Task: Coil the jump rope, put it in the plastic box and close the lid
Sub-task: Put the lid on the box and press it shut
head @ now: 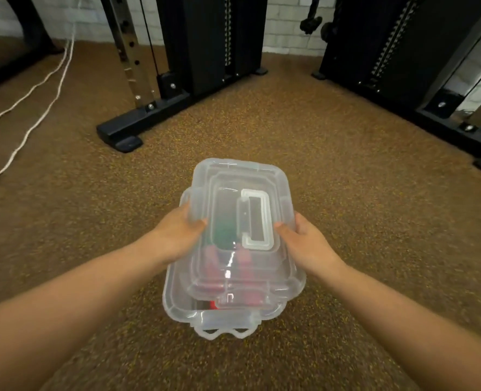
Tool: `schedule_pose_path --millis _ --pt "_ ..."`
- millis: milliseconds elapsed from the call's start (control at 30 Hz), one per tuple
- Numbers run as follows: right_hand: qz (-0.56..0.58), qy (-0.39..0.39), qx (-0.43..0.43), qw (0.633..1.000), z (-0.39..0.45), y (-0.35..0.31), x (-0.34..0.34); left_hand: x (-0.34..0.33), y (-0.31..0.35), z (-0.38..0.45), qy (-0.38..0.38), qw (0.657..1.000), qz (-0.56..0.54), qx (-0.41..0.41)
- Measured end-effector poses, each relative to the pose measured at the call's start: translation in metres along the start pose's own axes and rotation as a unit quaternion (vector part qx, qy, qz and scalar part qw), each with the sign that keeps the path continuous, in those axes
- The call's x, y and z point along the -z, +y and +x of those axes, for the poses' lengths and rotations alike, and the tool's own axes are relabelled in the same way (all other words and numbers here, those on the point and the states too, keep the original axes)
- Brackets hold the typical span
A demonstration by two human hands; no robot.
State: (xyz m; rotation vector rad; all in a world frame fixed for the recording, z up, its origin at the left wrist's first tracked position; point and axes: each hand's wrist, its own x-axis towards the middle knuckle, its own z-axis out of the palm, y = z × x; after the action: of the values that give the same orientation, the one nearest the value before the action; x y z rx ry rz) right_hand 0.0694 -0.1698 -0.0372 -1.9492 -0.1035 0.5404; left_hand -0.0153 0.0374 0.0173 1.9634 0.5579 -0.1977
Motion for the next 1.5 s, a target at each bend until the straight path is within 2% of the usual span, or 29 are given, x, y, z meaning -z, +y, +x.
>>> schedule_pose_path --millis 233,333,500,733,867,1300,1500 --pt "-0.072 -0.034 -0.003 0.997 -0.015 -0.004 -0.024 0.016 -0.035 -0.008 -0.033 0.997 0.043 0.057" --pt "-0.055 -0.035 -0.006 0.998 -0.017 -0.004 -0.024 0.020 -0.043 -0.007 -0.024 0.996 0.050 0.064" --pt "0.000 -0.026 -0.033 0.999 -0.015 -0.001 -0.020 0.022 -0.047 0.002 -0.039 0.995 -0.006 0.091" --pt "-0.001 -0.014 -0.028 1.000 -0.004 -0.008 -0.019 0.027 -0.042 0.011 -0.025 0.991 -0.048 0.123" --pt "0.002 -0.012 -0.030 0.999 -0.002 -0.008 -0.021 0.034 -0.042 0.015 -0.045 0.986 -0.069 0.146" --pt "0.007 -0.066 -0.048 0.997 -0.018 0.000 -0.017 0.039 -0.039 0.008 -0.112 0.977 -0.050 0.176" --pt "0.016 -0.071 -0.055 0.996 -0.019 0.004 -0.013 0.036 -0.042 0.004 -0.093 0.981 -0.051 0.165"
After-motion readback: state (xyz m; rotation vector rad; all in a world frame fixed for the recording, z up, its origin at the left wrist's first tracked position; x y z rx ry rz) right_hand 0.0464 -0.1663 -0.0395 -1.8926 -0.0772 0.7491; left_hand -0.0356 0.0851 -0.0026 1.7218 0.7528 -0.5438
